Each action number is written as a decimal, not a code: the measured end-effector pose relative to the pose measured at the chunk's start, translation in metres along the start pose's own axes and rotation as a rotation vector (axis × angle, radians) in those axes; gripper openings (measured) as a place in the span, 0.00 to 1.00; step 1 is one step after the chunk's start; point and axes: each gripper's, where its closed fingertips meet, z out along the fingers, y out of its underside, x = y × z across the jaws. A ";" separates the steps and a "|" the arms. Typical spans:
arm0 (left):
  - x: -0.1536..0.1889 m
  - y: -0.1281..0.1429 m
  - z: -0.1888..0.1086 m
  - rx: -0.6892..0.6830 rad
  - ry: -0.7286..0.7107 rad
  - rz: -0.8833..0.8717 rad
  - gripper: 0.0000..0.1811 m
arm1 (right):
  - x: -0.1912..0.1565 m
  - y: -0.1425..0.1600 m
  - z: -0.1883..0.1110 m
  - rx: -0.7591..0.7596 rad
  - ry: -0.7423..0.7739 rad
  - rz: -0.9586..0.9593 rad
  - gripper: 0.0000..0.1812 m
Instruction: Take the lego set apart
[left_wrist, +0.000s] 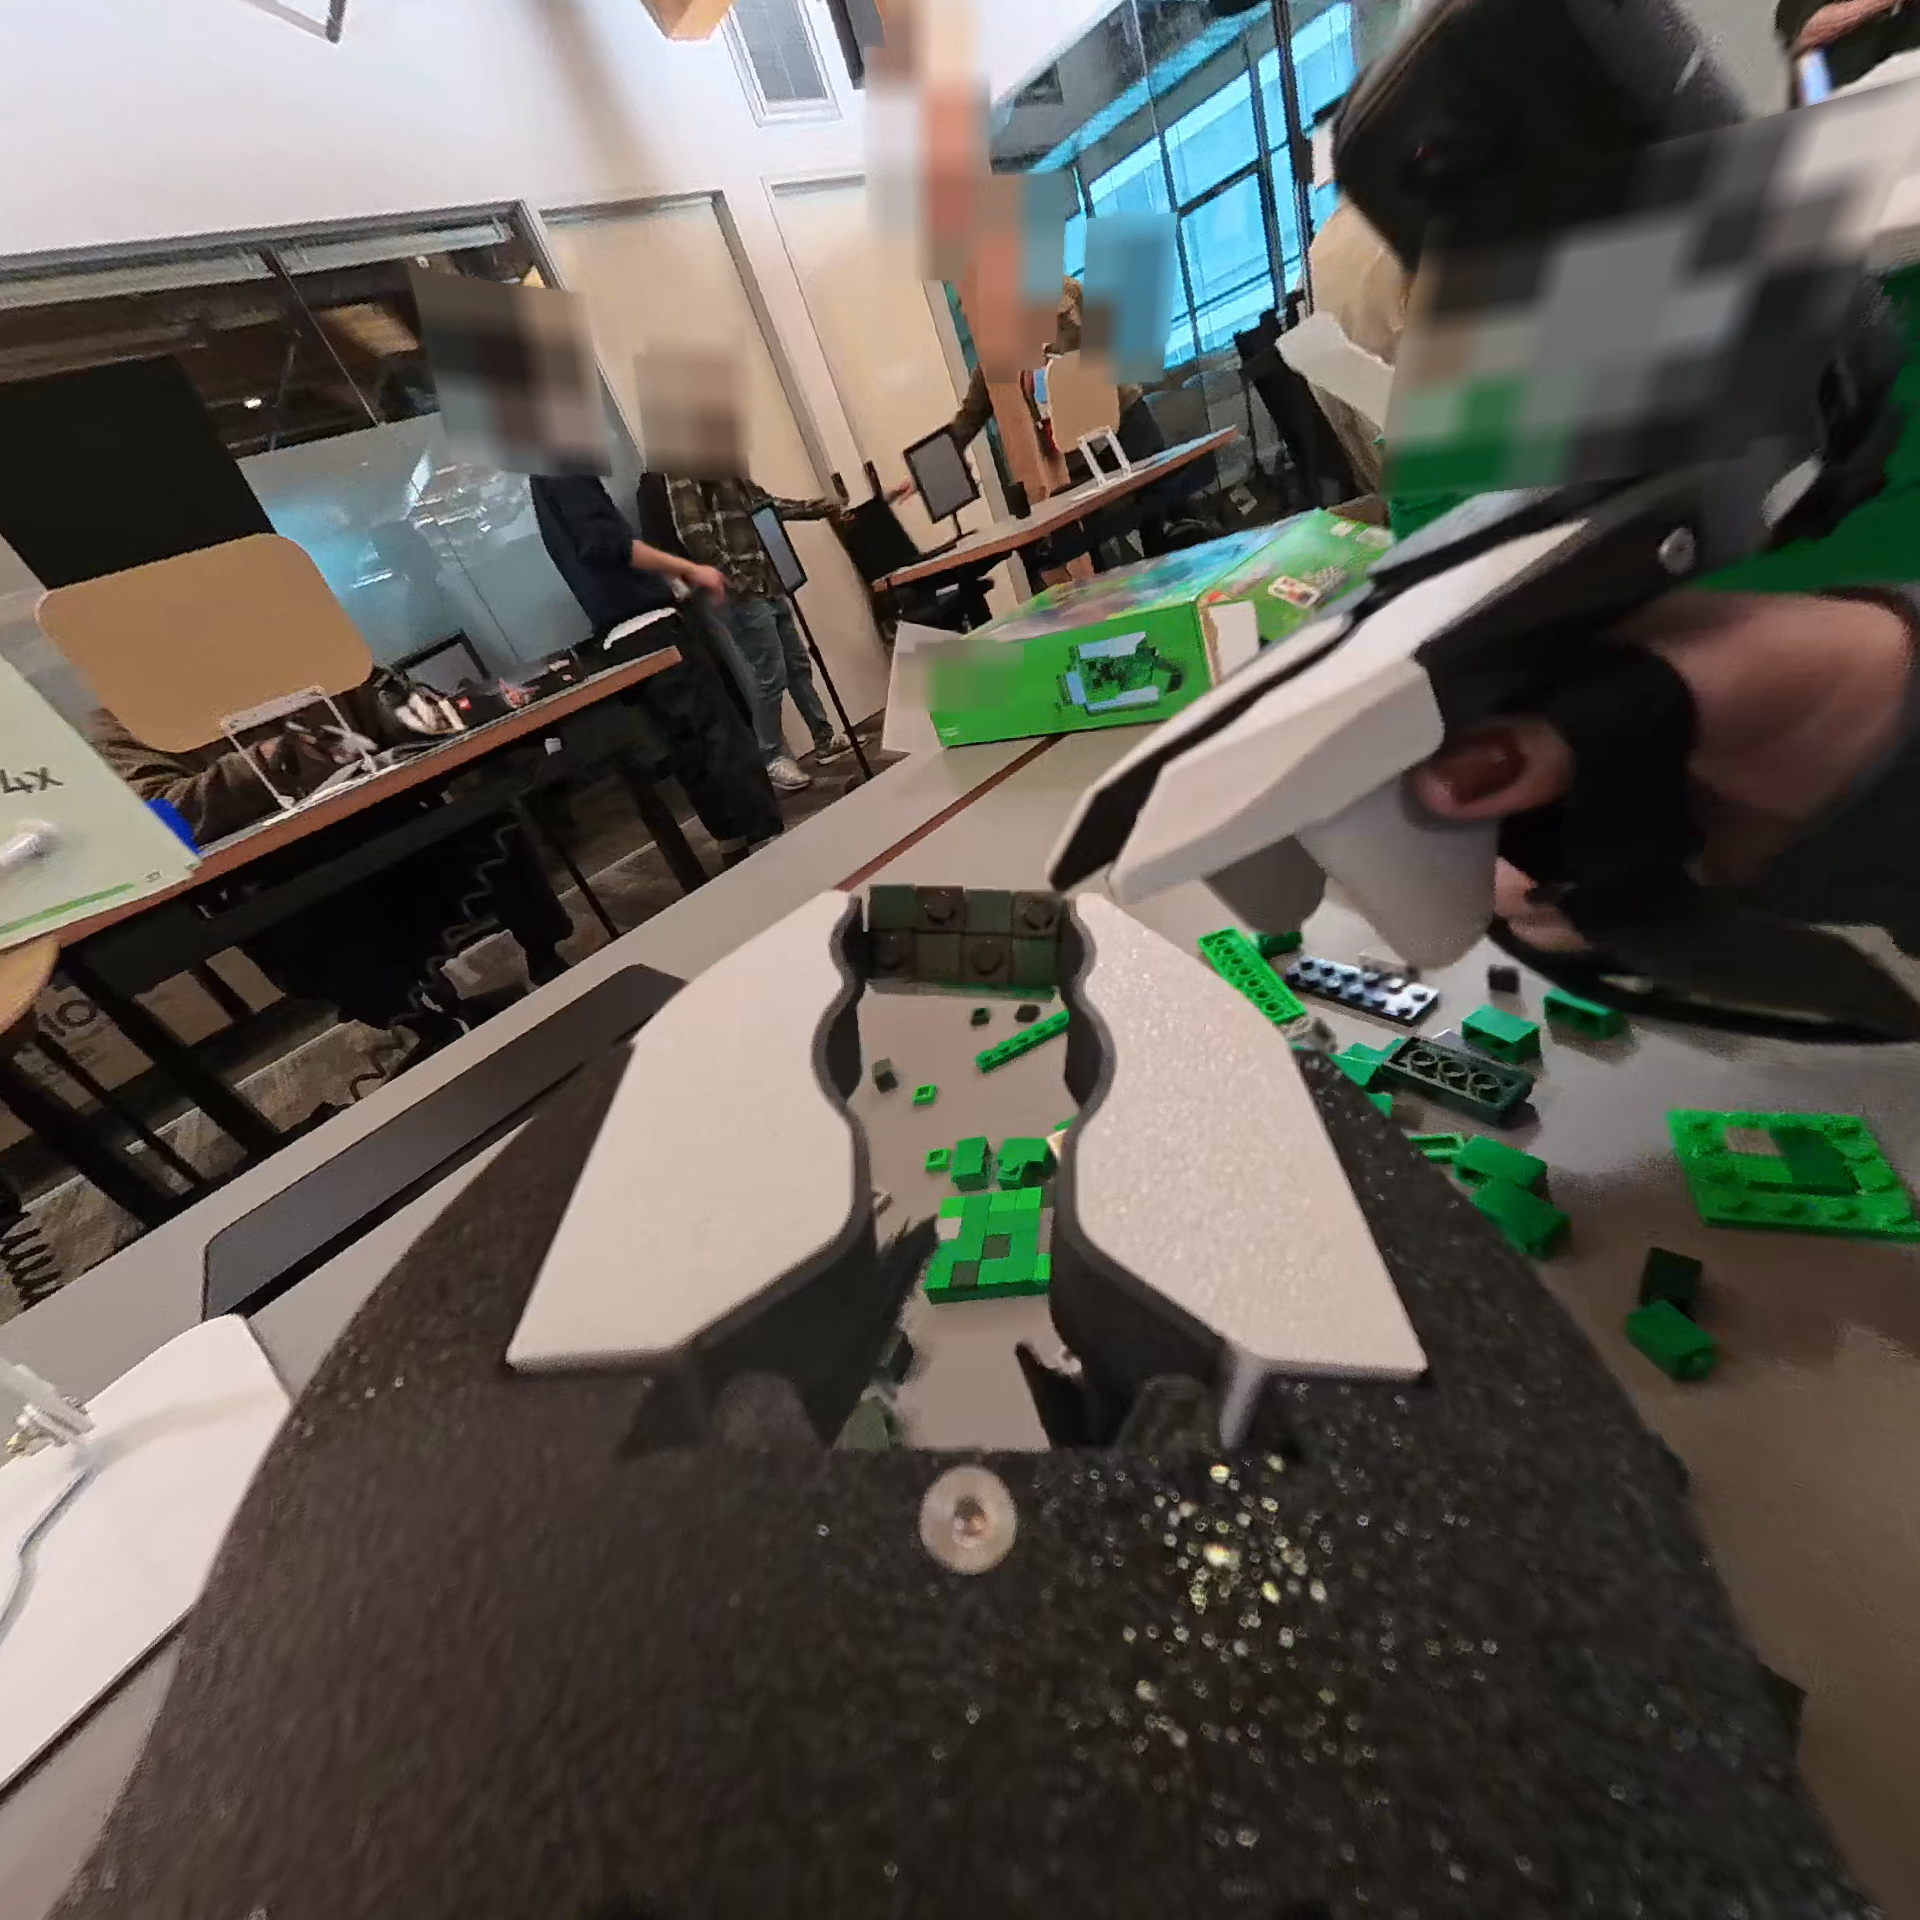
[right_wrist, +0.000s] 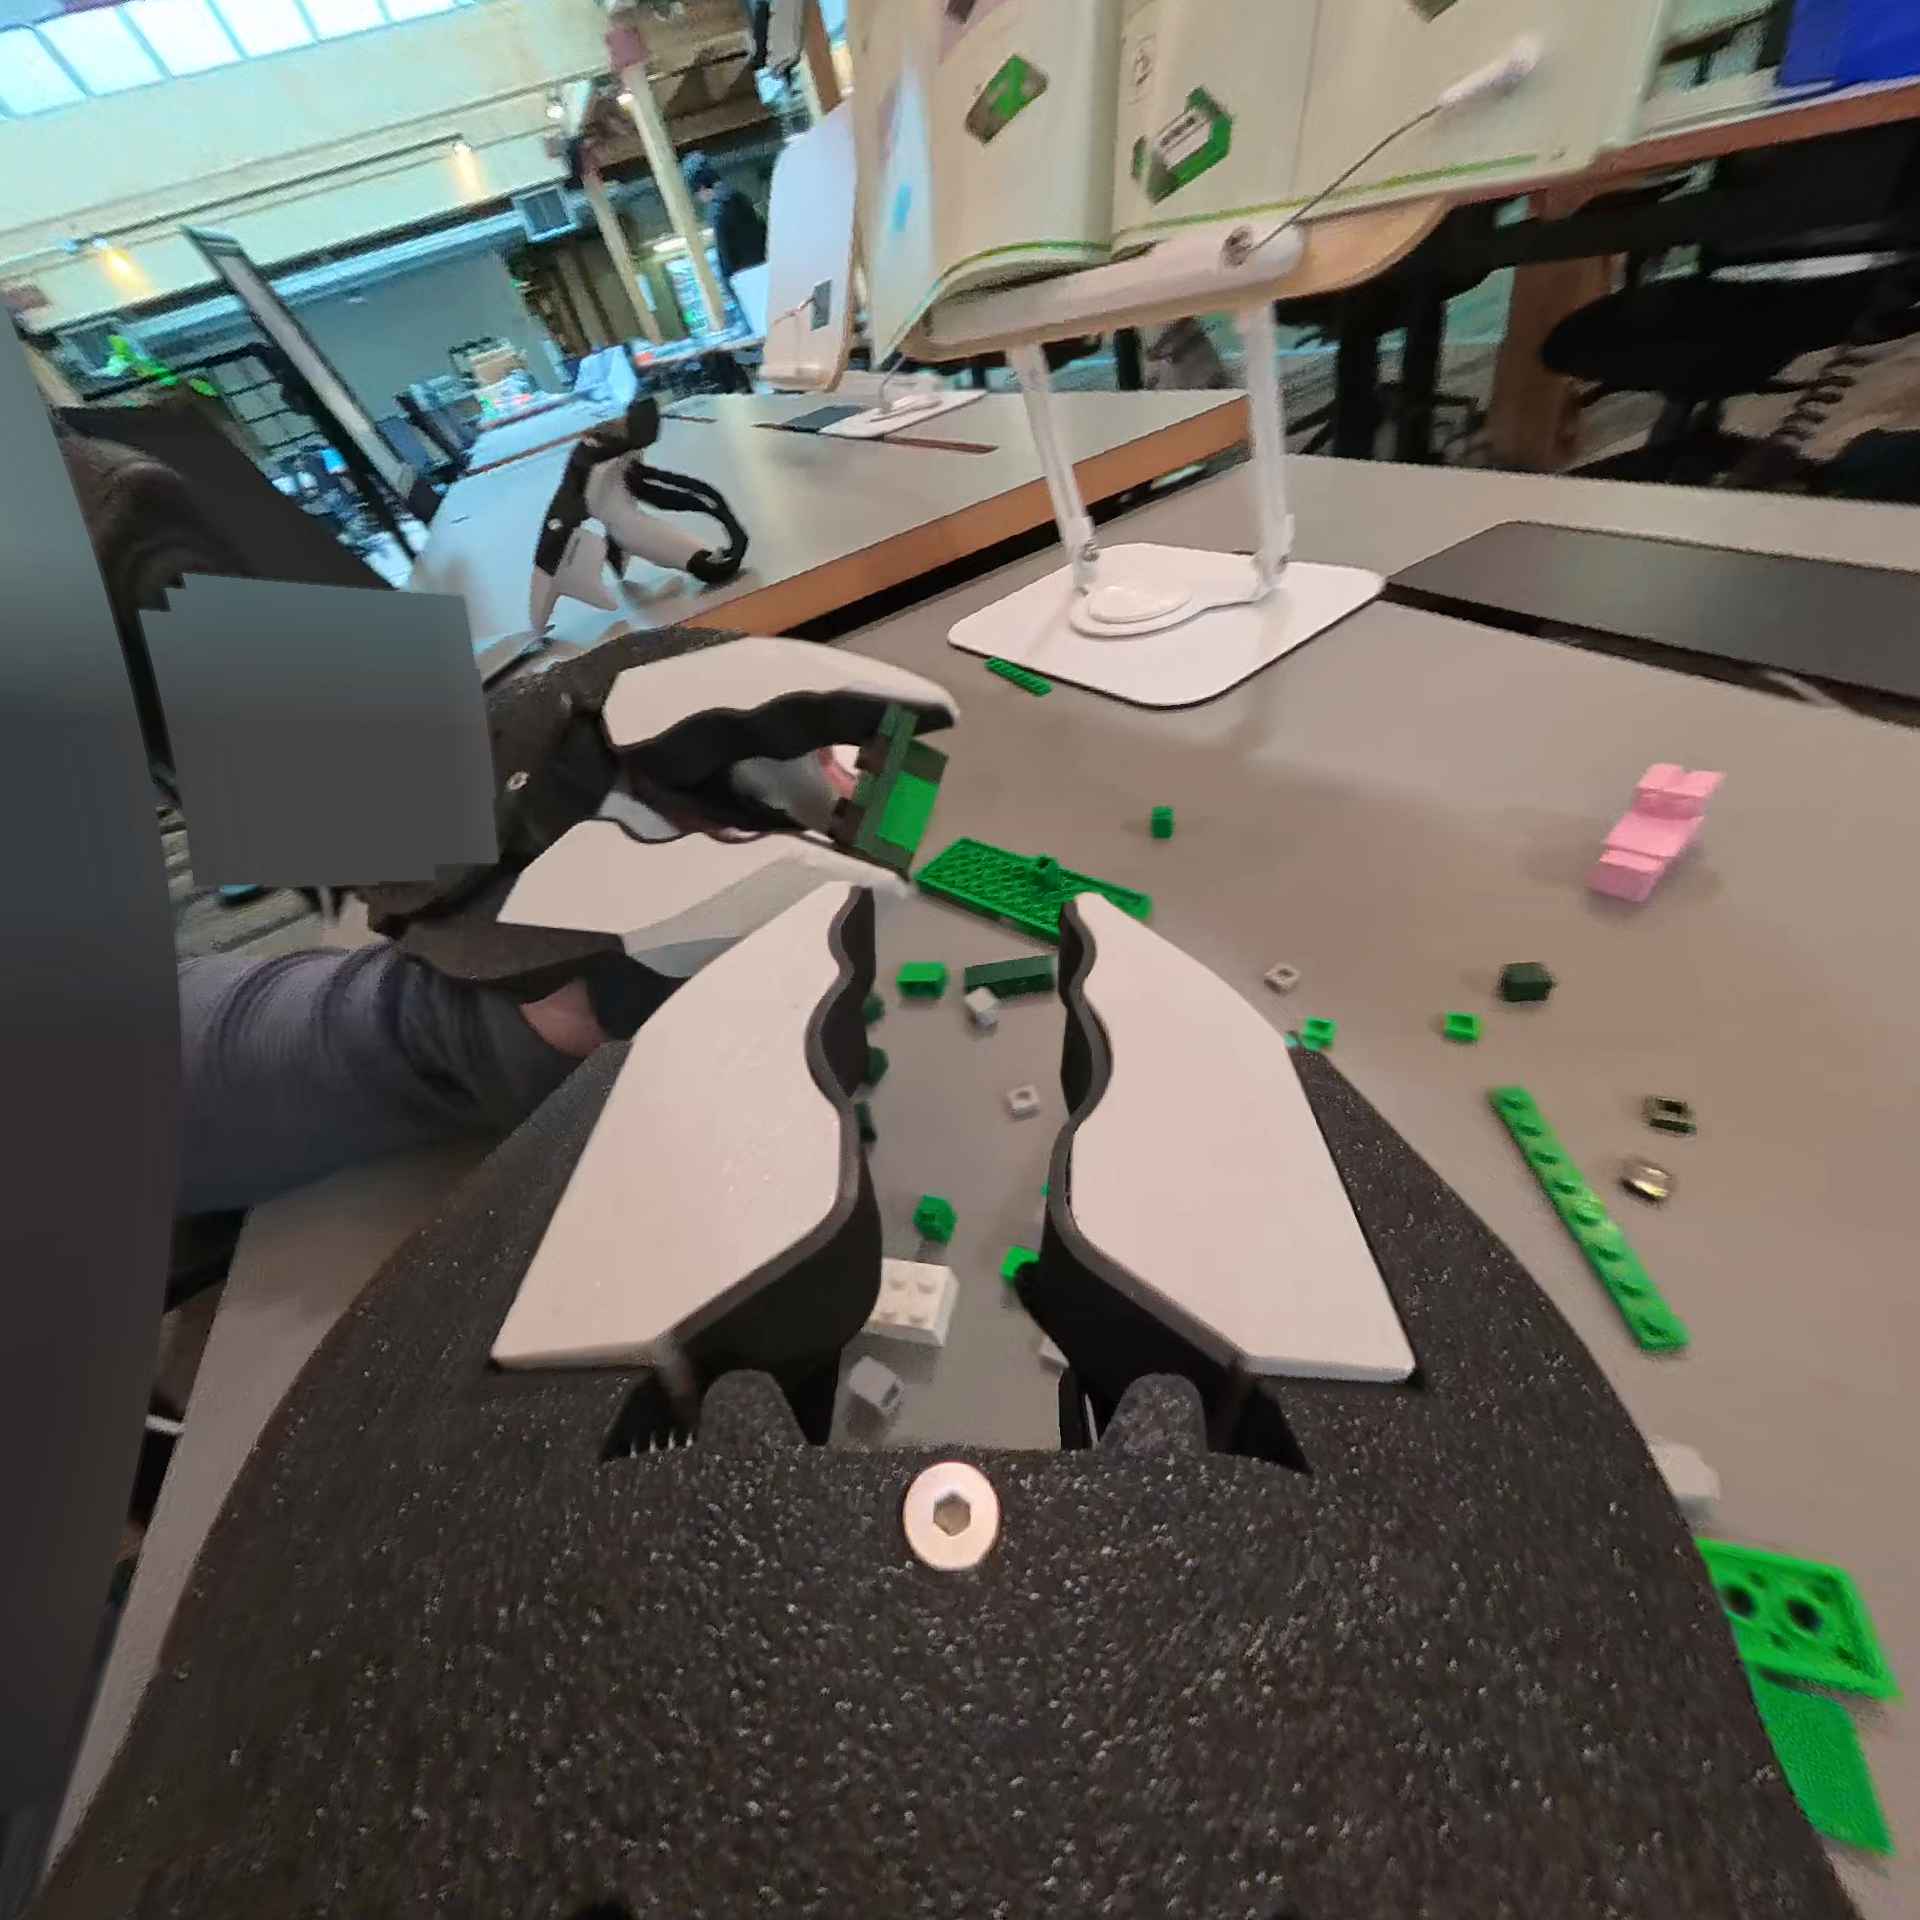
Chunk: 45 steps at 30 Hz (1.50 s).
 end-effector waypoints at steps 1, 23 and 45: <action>0.001 -0.001 0.000 0.006 0.008 -0.002 0.19 | -0.005 0.002 0.002 -0.008 -0.030 0.009 0.18; 0.023 -0.004 -0.003 0.069 0.070 0.212 0.19 | -0.026 -0.012 -0.012 0.062 -0.221 0.115 0.14; 0.047 0.007 0.002 0.020 0.182 0.305 0.20 | -0.023 0.022 -0.008 -0.196 -0.162 0.033 0.03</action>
